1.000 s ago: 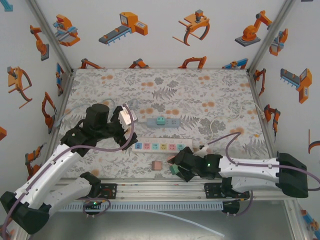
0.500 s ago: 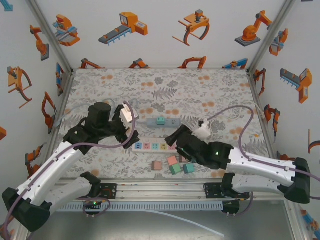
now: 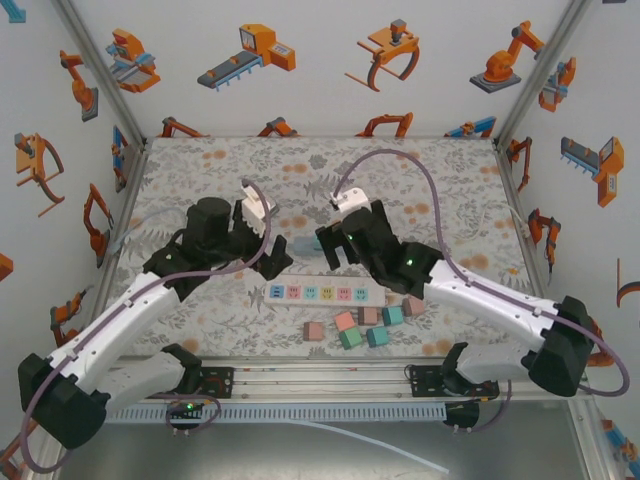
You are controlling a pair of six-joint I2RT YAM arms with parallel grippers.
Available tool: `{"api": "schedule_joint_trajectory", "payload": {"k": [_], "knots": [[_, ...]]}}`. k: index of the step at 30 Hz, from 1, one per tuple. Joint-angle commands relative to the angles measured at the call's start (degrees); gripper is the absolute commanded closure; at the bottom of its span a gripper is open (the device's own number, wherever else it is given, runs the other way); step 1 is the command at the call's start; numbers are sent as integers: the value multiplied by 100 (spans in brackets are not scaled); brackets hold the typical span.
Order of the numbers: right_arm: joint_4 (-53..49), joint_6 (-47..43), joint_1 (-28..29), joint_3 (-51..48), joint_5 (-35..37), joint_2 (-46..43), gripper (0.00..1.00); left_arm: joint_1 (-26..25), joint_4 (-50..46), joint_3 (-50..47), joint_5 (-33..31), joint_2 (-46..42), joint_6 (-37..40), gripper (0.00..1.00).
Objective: Pull the plug off the socket
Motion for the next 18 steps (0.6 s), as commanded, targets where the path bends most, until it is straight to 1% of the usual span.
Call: {"api": "schedule_joint_trajectory", "payload": {"k": [1, 4, 6, 8, 11, 13, 14, 16, 18], "knots": [[706, -2237, -421, 137, -1118, 244, 1, 65, 521, 99, -326, 329, -841, 3], [1034, -3284, -794, 15, -2381, 450, 1, 148, 558, 317, -712, 766, -1579, 3], [1277, -3735, -1056, -54, -3138, 606, 2, 282, 508, 485, -913, 1061, -2125, 3], [1349, -4018, -1422, 1, -4022, 837, 3, 509, 562, 615, -838, 1372, -2585, 3], [1334, -4261, -1876, 179, -5113, 1246, 5, 857, 747, 682, -491, 1763, -3111, 3], [1186, -4486, -2080, 357, -5648, 1564, 7, 1034, 831, 709, -373, 2000, -3382, 2], [1086, -4620, -2142, 477, -5786, 1751, 8, 1094, 861, 726, -316, 2149, -3464, 2], [850, -4876, -2172, 707, -5804, 2086, 9, 1144, 874, 800, -226, 2424, -3500, 1], [557, -5143, -2172, 957, -5815, 2413, 11, 1147, 836, 898, -96, 2723, -3484, 4]]}}
